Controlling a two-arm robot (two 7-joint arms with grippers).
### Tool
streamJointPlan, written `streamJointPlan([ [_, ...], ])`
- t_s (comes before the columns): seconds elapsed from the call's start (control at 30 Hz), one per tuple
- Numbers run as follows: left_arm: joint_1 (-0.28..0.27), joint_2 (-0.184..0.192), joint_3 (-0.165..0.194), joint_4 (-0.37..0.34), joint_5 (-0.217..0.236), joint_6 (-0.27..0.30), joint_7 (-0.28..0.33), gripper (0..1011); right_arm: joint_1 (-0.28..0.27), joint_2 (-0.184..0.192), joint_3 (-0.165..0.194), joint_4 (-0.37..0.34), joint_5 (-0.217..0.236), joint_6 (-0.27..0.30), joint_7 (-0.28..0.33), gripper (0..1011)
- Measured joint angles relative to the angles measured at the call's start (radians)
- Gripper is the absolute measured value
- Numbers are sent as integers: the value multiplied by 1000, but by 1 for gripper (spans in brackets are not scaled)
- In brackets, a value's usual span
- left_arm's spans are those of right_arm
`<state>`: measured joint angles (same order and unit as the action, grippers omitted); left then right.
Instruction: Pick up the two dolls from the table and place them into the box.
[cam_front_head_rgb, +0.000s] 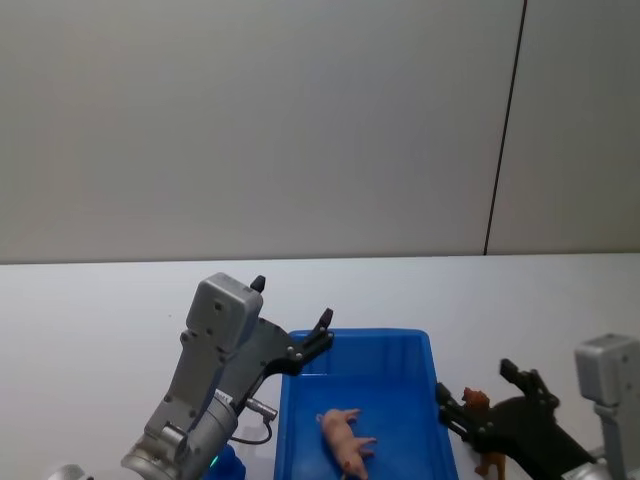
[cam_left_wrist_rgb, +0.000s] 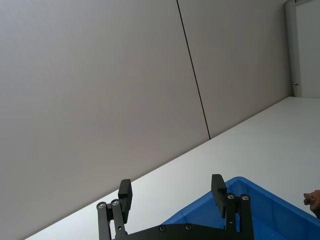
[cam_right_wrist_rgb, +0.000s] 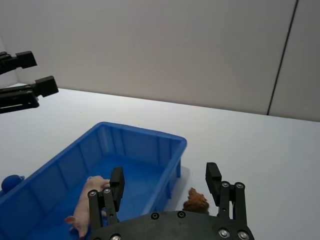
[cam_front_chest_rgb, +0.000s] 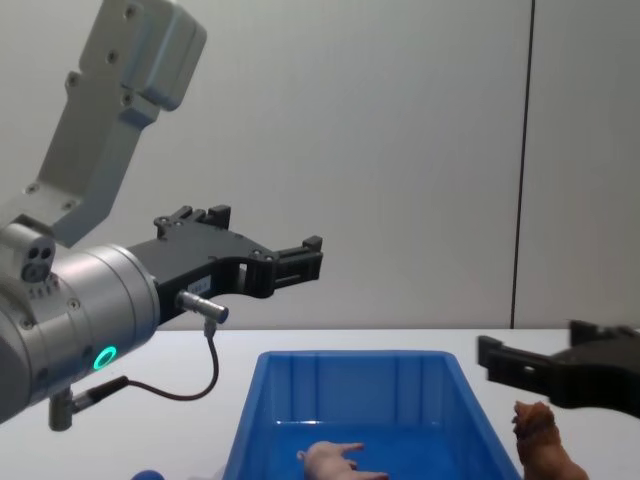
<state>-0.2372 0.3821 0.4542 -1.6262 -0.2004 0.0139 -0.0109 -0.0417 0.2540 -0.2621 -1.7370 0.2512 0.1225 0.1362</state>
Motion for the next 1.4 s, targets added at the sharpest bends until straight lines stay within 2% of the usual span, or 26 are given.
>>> streamJointPlan([
  [0.23,0,0,0,0,0,0,0,1001,-42,24,12,-35,11,1,-45,1001],
  [0.53,0,0,0,0,0,0,0,1001,-71,36,18,-42,16,3,-75,1001],
  [1.03,0,0,0,0,0,0,0,1001,-61,23,19,44,21,-9,-64,1001],
  [1.4,0,0,0,0,0,0,0,1001,-16,-7,10,142,11,-12,-23,997],
])
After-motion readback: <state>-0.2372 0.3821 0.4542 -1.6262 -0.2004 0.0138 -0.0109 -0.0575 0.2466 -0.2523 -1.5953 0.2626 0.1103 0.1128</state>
